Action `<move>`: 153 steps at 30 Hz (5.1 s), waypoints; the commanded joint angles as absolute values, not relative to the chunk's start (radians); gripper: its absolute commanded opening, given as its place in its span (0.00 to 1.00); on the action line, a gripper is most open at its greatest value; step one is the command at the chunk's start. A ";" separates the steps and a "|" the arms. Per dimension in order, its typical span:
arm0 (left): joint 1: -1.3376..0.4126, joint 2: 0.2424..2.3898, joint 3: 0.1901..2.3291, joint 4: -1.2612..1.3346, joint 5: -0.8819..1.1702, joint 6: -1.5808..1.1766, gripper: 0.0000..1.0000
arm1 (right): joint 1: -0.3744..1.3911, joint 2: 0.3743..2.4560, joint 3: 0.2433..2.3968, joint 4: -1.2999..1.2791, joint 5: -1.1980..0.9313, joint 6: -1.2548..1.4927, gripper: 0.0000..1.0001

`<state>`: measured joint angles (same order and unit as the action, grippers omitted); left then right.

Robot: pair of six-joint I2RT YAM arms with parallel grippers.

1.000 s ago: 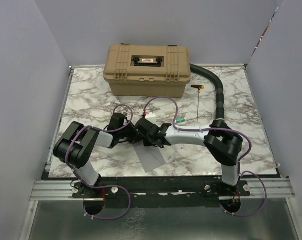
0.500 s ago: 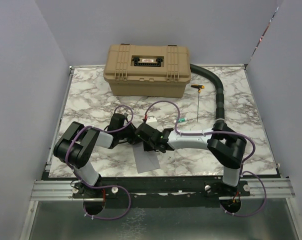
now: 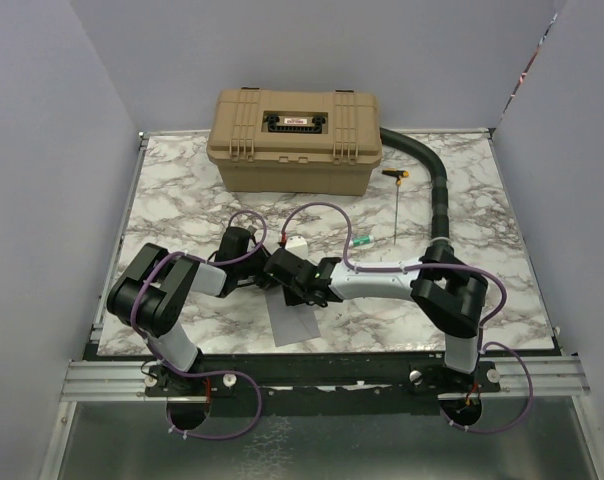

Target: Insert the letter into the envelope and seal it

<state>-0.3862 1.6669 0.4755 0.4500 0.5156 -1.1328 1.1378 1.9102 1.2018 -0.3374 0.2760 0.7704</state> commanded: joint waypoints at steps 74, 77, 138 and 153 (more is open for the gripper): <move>-0.371 1.761 0.472 0.295 0.495 -1.105 0.00 | 1.097 1.974 1.293 -0.447 0.242 0.723 0.08; -0.371 1.760 0.470 0.298 0.493 -1.109 0.00 | 1.098 1.996 1.278 -0.454 0.191 0.716 0.05; -0.361 1.573 0.707 0.058 0.539 -0.874 0.33 | 1.123 1.551 0.985 -0.661 0.309 0.961 0.16; -0.360 1.114 0.728 -0.375 -0.026 -0.610 0.99 | 0.940 1.398 0.931 -0.723 0.476 1.068 0.62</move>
